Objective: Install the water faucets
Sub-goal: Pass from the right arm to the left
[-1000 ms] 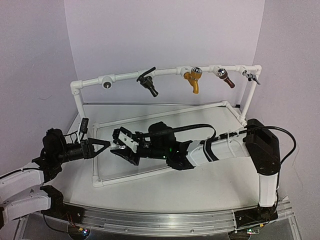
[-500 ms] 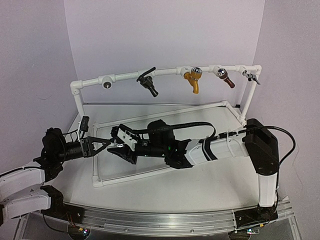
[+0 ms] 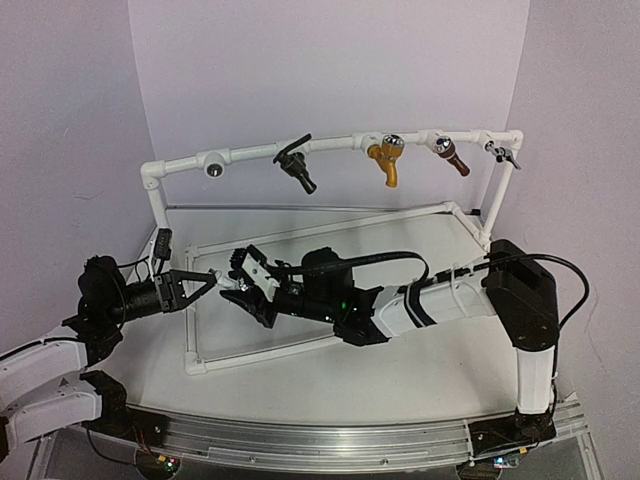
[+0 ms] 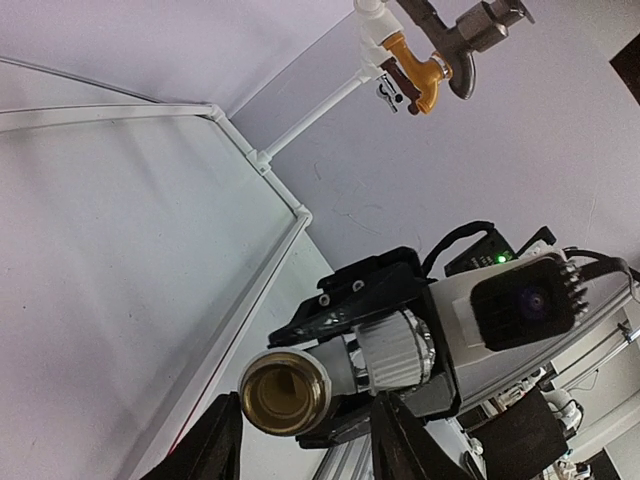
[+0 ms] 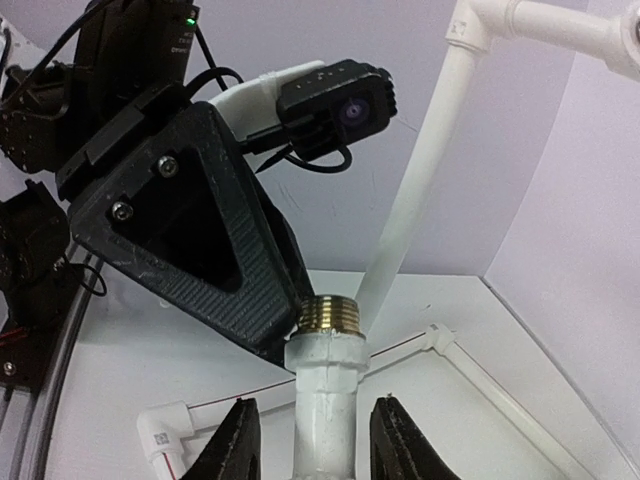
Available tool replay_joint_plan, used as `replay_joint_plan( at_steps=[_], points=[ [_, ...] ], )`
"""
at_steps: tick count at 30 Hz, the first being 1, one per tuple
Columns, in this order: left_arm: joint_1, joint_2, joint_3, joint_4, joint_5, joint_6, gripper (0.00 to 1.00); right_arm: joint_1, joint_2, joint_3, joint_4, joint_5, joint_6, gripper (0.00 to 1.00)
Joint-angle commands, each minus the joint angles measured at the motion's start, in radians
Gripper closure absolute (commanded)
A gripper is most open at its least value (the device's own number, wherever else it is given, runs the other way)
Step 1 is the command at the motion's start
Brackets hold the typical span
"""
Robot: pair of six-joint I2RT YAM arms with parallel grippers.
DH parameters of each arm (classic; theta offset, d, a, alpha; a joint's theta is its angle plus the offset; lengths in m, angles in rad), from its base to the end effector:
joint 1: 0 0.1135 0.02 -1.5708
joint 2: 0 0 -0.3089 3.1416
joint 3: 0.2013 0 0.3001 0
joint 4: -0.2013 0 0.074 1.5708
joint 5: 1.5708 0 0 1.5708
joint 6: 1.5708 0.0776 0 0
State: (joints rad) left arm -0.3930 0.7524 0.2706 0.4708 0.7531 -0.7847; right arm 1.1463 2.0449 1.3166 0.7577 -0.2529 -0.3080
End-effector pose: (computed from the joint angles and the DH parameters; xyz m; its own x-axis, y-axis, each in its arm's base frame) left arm 0.1769 -0.1308 0.2401 -0.6510 -0.2882 -0.7022 0.6375 0.2945 -0.7119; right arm 0.2169 0.5269 0.2418 0.3102 -0.0263 -0.9503 -0.9352 0.1709 -0.3100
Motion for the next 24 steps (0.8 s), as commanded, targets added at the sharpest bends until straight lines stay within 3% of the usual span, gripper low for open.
replay_joint_plan(
  at_steps=[1, 3, 6, 7, 8, 10, 11, 12, 15, 20, 24],
  points=[
    [-0.002, -0.014, 0.023, 0.064, 0.024, 0.003, 0.55, -0.002, -0.026, -0.017, 0.094, 0.000, 0.022, 1.00],
    [-0.002, 0.008, 0.040, 0.035, 0.058, -0.049, 0.97, -0.002, -0.015, -0.006, 0.099, -0.002, 0.023, 1.00],
    [-0.001, 0.027, 0.051, 0.011, 0.043, -0.060, 1.00, -0.002, -0.012, -0.008, 0.103, -0.023, 0.017, 1.00],
    [-0.001, 0.033, 0.055, -0.004, 0.046, -0.056, 0.98, -0.001, -0.014, -0.009, 0.105, -0.036, 0.017, 1.00],
    [-0.001, 0.045, 0.071, -0.046, 0.048, -0.040, 0.85, -0.002, -0.015, -0.007, 0.102, -0.050, 0.017, 1.00],
    [0.000, 0.065, 0.085, -0.090, 0.057, -0.024, 0.48, -0.002, -0.016, -0.002, 0.093, -0.061, 0.016, 1.00],
    [0.000, 0.068, 0.084, -0.086, 0.063, -0.024, 0.36, -0.002, -0.014, 0.002, 0.087, -0.060, 0.014, 1.00],
    [-0.001, 0.067, 0.070, -0.054, 0.071, -0.035, 0.32, -0.002, -0.012, 0.004, 0.082, -0.056, 0.010, 1.00],
    [0.000, 0.055, 0.039, 0.027, 0.081, -0.060, 0.29, -0.002, -0.009, 0.000, 0.075, -0.054, 0.004, 1.00],
    [0.000, 0.079, 0.056, 0.001, 0.072, -0.045, 0.46, 0.001, -0.005, 0.012, 0.052, -0.096, 0.005, 1.00],
    [-0.001, 0.103, 0.060, 0.030, 0.065, -0.066, 0.49, 0.001, 0.007, 0.031, 0.040, -0.106, -0.001, 1.00]
  ],
)
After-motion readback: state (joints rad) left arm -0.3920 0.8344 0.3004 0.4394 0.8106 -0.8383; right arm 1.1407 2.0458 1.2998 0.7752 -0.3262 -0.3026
